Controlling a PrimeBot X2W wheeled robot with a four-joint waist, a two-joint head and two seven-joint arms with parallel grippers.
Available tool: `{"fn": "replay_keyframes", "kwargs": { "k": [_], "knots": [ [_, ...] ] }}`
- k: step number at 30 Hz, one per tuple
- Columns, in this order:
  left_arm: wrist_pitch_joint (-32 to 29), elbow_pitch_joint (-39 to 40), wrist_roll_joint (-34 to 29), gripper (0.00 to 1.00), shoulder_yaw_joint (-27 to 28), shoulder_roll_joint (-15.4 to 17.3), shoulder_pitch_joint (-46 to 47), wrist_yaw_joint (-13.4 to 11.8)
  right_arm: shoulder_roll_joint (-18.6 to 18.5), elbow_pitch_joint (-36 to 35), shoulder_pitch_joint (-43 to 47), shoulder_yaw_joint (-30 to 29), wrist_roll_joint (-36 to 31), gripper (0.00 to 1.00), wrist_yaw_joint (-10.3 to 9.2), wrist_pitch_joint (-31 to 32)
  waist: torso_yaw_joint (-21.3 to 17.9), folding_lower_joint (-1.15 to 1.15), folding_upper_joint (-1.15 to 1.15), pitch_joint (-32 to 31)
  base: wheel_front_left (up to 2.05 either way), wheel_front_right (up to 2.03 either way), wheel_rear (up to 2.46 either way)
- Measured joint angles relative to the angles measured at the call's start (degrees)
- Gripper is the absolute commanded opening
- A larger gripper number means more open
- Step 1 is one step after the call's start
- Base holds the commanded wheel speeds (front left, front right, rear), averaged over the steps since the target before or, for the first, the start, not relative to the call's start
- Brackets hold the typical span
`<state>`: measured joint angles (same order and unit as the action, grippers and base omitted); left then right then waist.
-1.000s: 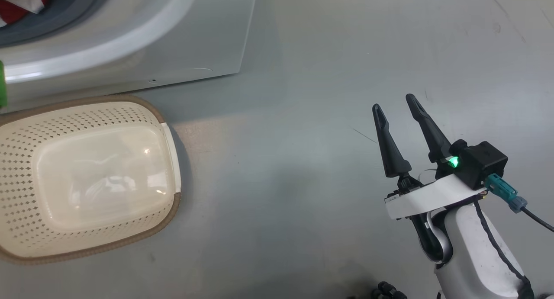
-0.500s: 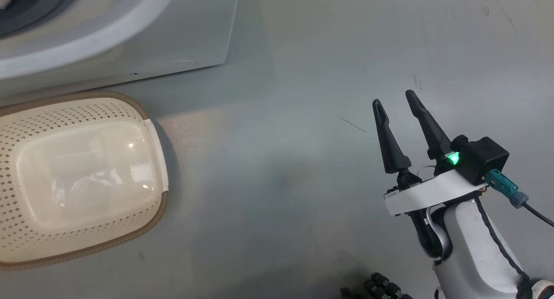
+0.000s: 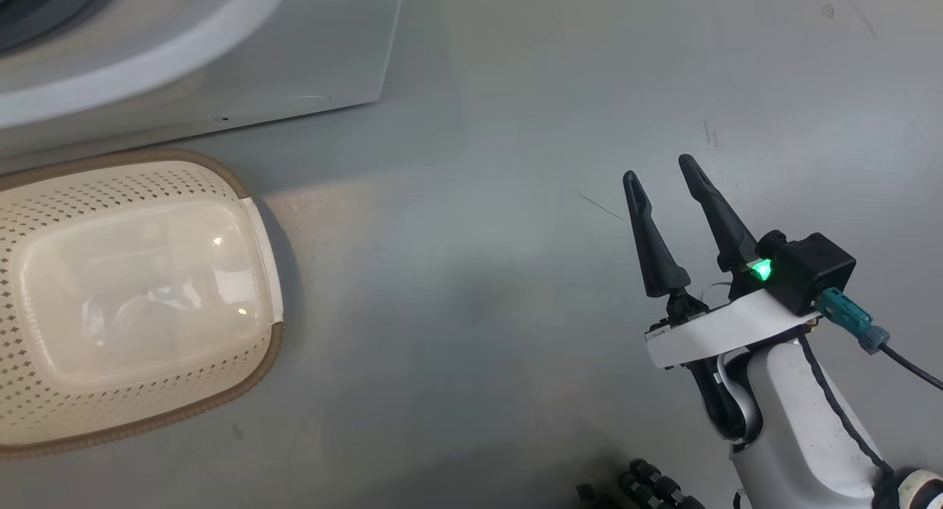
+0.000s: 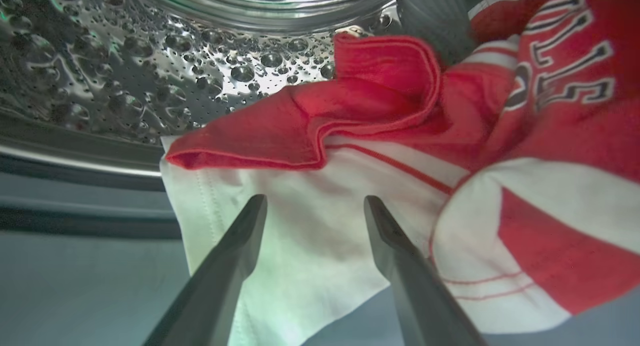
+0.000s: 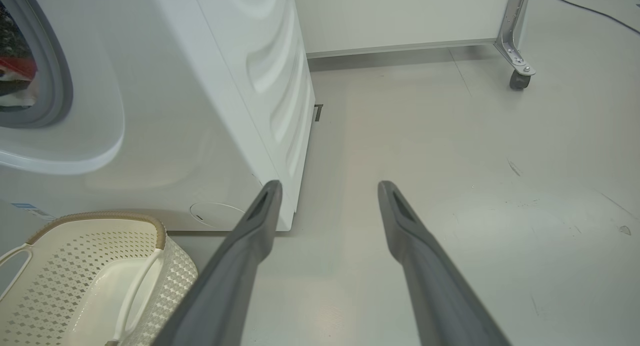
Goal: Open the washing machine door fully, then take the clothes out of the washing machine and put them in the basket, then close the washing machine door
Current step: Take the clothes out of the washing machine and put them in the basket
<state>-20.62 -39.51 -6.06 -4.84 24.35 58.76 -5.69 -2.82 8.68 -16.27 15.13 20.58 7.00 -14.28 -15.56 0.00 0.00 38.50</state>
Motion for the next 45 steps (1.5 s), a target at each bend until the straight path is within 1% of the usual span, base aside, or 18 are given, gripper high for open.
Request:
{"fn": "replay_keyframes", "kwargs": {
  "k": [2,15,24,25,26,27,32,39,45],
  "knots": [
    [-0.44,-0.82,0.48,1.0,0.87,0.0,0.49,-0.04,0.0,0.03,-0.03,0.02,0.03,1.0,0.0,0.0,-0.06,0.0,0.0,0.19,0.0,0.0,0.0],
    [-2.36,-4.42,-0.32,1.0,0.04,0.49,2.13,-0.08,0.02,0.08,-0.89,0.3,0.41,1.0,0.0,0.0,-0.46,0.0,0.0,1.03,0.0,0.0,0.0],
    [-3.01,-6.12,-0.26,1.0,0.67,0.48,3.73,-0.09,0.02,0.08,-0.98,0.3,0.41,1.0,0.0,0.0,-0.48,0.0,0.0,1.51,0.0,0.0,0.0],
    [-3.08,-6.34,-0.1,0.93,1.0,0.41,3.86,-0.09,0.02,0.08,-1.02,0.3,0.41,1.0,0.0,0.0,-0.48,0.0,0.0,1.54,0.0,0.0,0.0],
    [-3.1,-6.46,0.2,0.5,1.42,0.27,3.97,-0.12,0.03,0.08,-1.09,0.3,0.42,1.0,0.0,0.0,-0.47,0.0,0.0,1.58,0.0,0.0,0.0],
    [-3.1,-6.54,0.46,0.0,1.62,0.15,4.1,-0.25,0.03,0.08,-1.16,0.3,0.42,1.0,0.0,0.0,-0.45,0.0,0.0,1.61,0.0,0.0,0.0],
    [-3.0,-7.31,0.52,0.0,1.59,-0.57,4.43,-0.27,0.03,0.09,-1.41,0.29,0.43,1.0,0.0,0.0,-0.3,0.0,0.0,1.7,0.0,0.0,0.0],
    [-1.87,-8.25,0.52,0.0,1.62,-0.62,4.68,-0.55,0.03,0.16,-2.07,0.24,0.53,1.0,0.0,0.0,-0.02,0.0,0.0,1.36,0.0,0.0,0.0],
    [1.58,-8.84,0.93,0.0,2.49,-1.74,4.66,-0.57,0.03,0.7,-2.07,-0.05,0.55,1.0,0.0,-0.01,0.41,0.0,0.0,0.16,0.0,0.0,0.0]
  ]
}}
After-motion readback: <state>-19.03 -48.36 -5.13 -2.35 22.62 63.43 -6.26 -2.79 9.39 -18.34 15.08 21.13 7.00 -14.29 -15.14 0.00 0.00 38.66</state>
